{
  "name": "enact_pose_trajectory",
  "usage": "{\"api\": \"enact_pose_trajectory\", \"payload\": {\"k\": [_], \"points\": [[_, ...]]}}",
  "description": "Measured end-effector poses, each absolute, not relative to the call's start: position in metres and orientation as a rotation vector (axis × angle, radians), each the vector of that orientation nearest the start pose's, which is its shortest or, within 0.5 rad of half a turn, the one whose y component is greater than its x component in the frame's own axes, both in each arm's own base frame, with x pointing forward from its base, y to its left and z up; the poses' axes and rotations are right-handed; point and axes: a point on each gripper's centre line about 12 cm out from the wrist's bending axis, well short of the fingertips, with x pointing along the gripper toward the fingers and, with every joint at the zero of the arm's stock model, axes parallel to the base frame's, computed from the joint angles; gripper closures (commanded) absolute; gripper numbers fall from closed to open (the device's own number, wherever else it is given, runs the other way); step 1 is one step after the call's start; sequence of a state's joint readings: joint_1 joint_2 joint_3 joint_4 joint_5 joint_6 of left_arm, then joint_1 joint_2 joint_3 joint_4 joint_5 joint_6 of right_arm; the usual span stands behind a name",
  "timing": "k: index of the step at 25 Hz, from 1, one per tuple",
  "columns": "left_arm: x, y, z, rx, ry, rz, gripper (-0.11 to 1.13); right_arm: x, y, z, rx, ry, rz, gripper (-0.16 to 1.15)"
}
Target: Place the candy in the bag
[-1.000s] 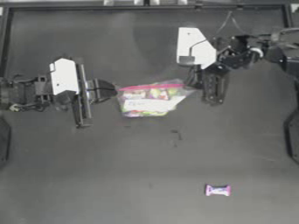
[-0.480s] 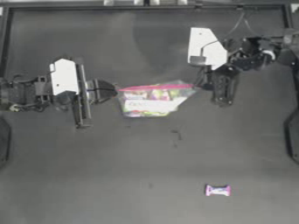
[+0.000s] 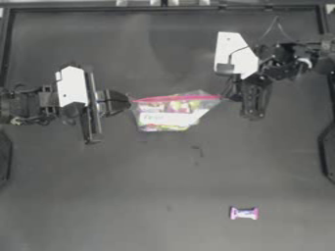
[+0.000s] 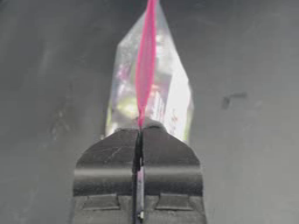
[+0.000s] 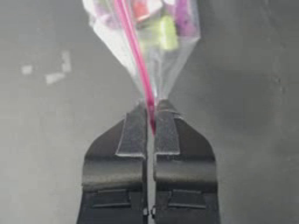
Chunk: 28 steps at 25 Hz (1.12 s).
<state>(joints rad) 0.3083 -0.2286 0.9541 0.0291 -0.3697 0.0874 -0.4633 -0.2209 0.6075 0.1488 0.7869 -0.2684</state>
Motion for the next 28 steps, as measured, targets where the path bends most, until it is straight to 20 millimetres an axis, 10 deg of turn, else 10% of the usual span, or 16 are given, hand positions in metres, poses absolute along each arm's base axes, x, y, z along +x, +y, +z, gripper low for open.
{"api": "enact_pose_trajectory", "payload": {"k": [28], "points": [[0.317, 0.078, 0.222, 0.096, 0.402, 0.205, 0.98, 0.297, -0.090, 0.266, 0.164, 0.961, -0.163, 0.92]]}}
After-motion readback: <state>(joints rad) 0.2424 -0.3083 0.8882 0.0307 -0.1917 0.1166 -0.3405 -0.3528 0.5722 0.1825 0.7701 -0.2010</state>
